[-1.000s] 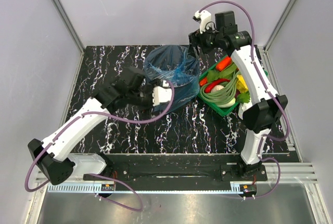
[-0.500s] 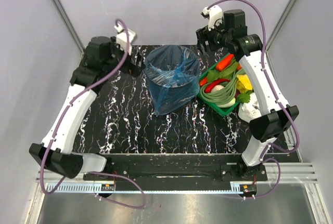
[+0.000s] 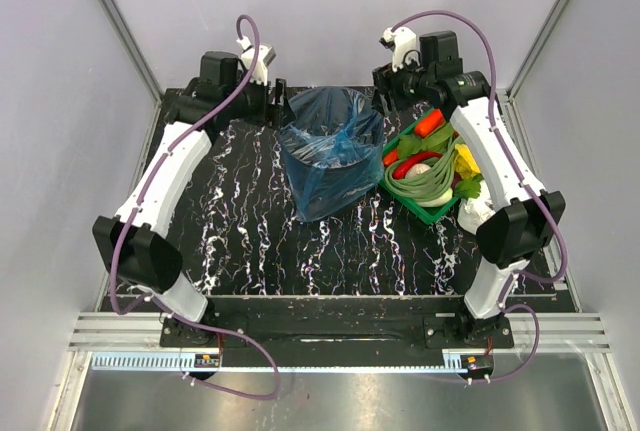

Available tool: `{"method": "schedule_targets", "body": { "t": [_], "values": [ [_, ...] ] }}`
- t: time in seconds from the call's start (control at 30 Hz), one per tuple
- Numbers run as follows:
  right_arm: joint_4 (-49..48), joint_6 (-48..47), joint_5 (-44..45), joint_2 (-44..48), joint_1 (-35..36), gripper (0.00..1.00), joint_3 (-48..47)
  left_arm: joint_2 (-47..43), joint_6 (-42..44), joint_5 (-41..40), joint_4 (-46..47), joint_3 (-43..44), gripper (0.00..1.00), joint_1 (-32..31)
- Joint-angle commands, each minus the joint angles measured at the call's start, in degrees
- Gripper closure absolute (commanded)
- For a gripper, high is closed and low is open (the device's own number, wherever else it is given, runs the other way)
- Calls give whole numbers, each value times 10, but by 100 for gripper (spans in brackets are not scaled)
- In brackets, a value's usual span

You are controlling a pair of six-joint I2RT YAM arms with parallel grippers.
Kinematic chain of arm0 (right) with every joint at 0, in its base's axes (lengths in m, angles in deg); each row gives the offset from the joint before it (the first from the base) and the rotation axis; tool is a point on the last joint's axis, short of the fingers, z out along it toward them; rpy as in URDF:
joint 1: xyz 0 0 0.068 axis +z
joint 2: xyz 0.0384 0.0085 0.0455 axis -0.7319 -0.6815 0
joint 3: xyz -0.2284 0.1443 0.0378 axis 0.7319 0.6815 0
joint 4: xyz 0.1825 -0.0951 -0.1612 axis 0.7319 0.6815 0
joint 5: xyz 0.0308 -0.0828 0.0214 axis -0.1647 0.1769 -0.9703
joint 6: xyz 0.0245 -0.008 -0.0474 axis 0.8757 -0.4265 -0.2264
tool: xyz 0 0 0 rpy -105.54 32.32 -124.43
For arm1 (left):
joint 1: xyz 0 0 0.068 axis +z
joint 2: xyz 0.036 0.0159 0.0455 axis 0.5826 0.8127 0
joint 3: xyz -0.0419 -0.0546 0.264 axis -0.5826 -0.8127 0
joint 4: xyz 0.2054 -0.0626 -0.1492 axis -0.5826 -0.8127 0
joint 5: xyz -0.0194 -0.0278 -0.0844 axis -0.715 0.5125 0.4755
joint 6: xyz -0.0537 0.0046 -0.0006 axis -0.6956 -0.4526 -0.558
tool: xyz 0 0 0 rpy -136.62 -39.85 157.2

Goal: Put the trash bags into the trash bin

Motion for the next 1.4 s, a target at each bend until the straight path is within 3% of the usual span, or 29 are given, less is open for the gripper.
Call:
{"method": "schedule_targets", "body": {
  "t": [0.0, 0.13, 0.27, 0.4, 0.6, 0.93, 1.2, 1.37],
  "values": [
    [-22, 21, -25, -4, 7, 34, 25, 24, -12, 39, -12, 41, 27, 0],
    [-31, 24, -17, -4, 18, 37, 41, 45, -9, 60, -16, 52, 33, -1],
    [-29, 26, -10, -9, 31, 48, 49, 57, -5, 62, -16, 58, 40, -6],
    [-31, 32, -1, 3, 43, 61, 60, 70, 11, 61, -19, 70, 55, -7],
    [-18, 55, 44, 29, 61, 65, 77, 121, 59, 71, -67, 140, 79, -11],
    [25, 78, 70, 70, 118, 57, 87, 227, 164, 87, -180, 303, 89, -16],
    [40, 84, 67, 111, 152, 44, 127, 262, 224, 92, -203, 348, 88, -19],
    [41, 84, 59, 140, 164, 36, 155, 272, 234, 88, -189, 354, 80, -28]
  ]
}}
